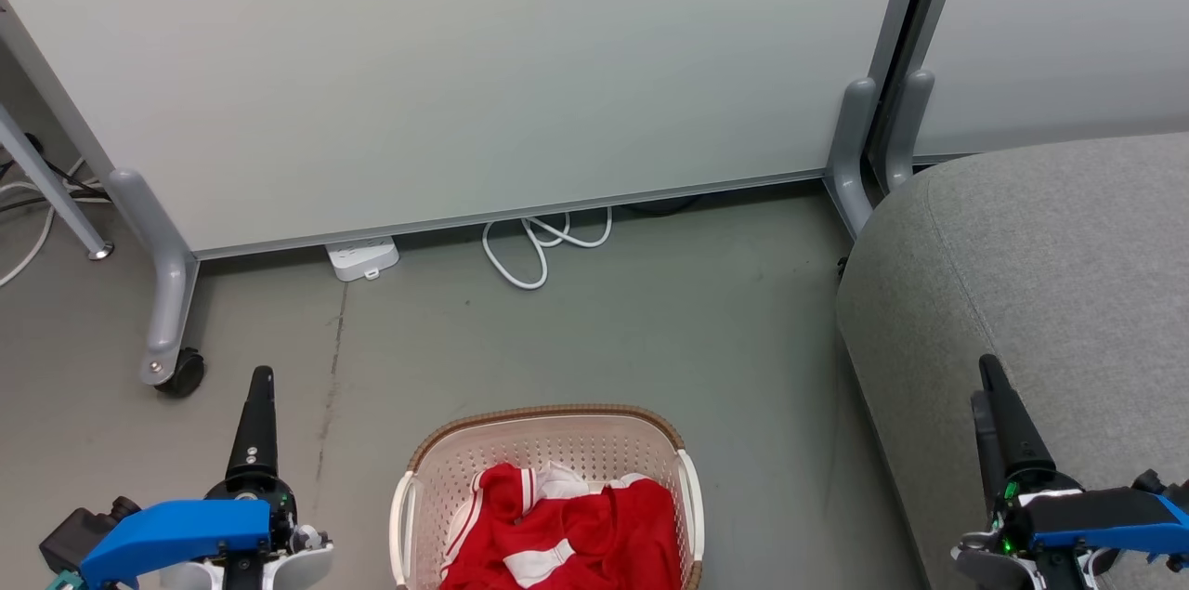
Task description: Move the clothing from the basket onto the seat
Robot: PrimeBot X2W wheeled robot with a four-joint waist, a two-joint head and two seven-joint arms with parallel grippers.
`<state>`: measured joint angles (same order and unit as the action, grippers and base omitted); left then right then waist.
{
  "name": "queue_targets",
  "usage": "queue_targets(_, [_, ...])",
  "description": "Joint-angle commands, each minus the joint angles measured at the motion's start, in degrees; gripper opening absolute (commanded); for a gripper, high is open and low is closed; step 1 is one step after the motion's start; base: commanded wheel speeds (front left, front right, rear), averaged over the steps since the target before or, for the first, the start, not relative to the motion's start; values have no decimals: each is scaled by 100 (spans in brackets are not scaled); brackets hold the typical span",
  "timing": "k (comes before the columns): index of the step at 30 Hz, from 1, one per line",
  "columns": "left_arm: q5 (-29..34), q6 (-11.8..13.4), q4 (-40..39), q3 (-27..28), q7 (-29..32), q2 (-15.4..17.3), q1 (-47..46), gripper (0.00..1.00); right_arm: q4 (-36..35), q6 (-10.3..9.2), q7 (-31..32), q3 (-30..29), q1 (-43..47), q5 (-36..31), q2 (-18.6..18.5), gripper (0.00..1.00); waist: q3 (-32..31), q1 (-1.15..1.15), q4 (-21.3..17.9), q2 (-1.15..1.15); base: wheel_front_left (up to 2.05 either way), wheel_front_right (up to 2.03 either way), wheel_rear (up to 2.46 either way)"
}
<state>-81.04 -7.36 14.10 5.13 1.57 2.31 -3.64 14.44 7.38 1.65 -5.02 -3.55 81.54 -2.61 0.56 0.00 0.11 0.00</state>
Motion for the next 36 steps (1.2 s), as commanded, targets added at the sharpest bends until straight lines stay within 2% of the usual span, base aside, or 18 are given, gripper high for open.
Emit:
queue_targets(1, [315,7,-163,-12,-81,46,-182,100,-159,5,-89,55,-145,-346,-24,100,6,0,0,0,0,0,0])
queue_targets(5, [609,58,-224,-37,-151,48,-190,100,-223,6,-160,99,-151,-706,-24,100,14,0,-2,0,0,0,0])
queue_targets(21, [2566,319,-474,-363,-500,54,-138,100,-396,8,-509,360,-139,-2551,-36,100,24,0,-6,0,0,0,0])
queue_targets(36, [3985,441,-422,-654,-780,58,-67,100,-246,10,-789,553,-86,-3808,-74,100,-3,0,16,0,0,0,0])
